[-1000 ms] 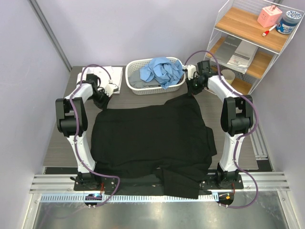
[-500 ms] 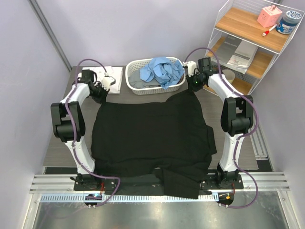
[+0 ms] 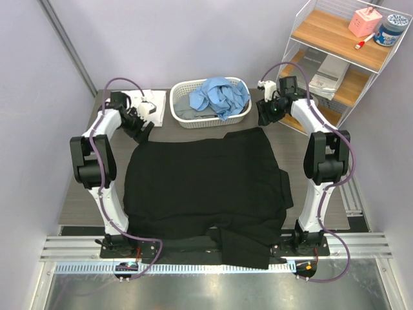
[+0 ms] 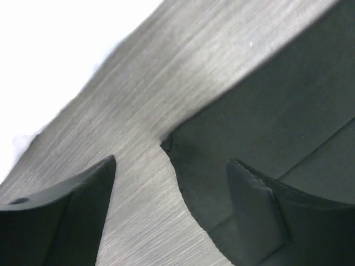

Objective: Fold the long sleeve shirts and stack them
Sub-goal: Flatten the shirt out, then fold the shirt

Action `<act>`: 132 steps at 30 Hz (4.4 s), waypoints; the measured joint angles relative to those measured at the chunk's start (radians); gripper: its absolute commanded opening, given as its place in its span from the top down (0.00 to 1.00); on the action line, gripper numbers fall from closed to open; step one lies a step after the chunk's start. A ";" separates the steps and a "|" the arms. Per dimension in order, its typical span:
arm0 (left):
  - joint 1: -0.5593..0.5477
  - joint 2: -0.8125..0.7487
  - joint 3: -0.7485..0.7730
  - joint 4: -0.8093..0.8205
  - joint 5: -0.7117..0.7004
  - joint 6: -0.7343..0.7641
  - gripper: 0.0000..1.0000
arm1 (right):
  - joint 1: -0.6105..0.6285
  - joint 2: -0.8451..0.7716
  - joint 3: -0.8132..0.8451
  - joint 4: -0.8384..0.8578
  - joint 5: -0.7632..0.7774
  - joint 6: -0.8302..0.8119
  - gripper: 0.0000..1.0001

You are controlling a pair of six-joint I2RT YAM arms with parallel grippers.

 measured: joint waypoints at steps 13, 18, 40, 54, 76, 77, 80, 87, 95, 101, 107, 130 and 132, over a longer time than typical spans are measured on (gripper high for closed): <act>0.003 0.151 0.125 -0.120 0.003 0.029 0.34 | -0.012 0.117 -0.001 -0.036 -0.048 0.031 0.57; 0.003 0.181 0.155 -0.137 -0.002 0.042 0.47 | -0.012 0.165 0.001 -0.045 -0.055 0.040 0.85; -0.018 0.199 0.171 -0.138 0.022 0.061 1.00 | -0.012 0.179 0.067 -0.046 -0.067 0.047 0.99; -0.017 0.220 0.255 -0.097 0.029 0.000 1.00 | -0.010 0.238 0.225 -0.045 -0.038 0.047 0.99; 0.003 -0.096 -0.019 -0.100 0.096 0.106 1.00 | -0.010 -0.103 -0.022 -0.099 -0.116 -0.021 0.99; 0.003 -0.129 -0.046 -0.101 0.098 0.116 1.00 | -0.010 -0.139 -0.046 -0.102 -0.122 -0.028 0.99; 0.005 -0.225 -0.137 -0.101 0.106 0.147 1.00 | -0.010 -0.231 -0.118 -0.115 -0.136 -0.047 0.99; 0.012 -0.435 -0.382 -0.101 0.106 0.237 1.00 | -0.010 -0.376 -0.353 -0.167 -0.154 -0.113 0.99; 0.019 -0.538 -0.614 -0.080 0.067 0.369 0.77 | -0.010 -0.433 -0.576 -0.188 -0.127 -0.219 0.63; 0.023 -0.538 -0.643 -0.100 0.014 0.428 0.53 | -0.010 -0.435 -0.589 -0.246 -0.109 -0.263 0.36; 0.024 -0.535 -0.530 -0.114 0.048 0.327 0.46 | -0.008 -0.424 -0.410 -0.261 -0.148 -0.170 0.30; -0.022 -0.392 -0.464 -0.005 0.065 0.055 0.34 | 0.450 0.019 -0.053 -0.041 0.140 0.040 0.40; -0.023 -0.386 -0.464 0.001 0.059 0.050 0.37 | 0.465 0.043 -0.050 -0.037 0.177 0.017 0.57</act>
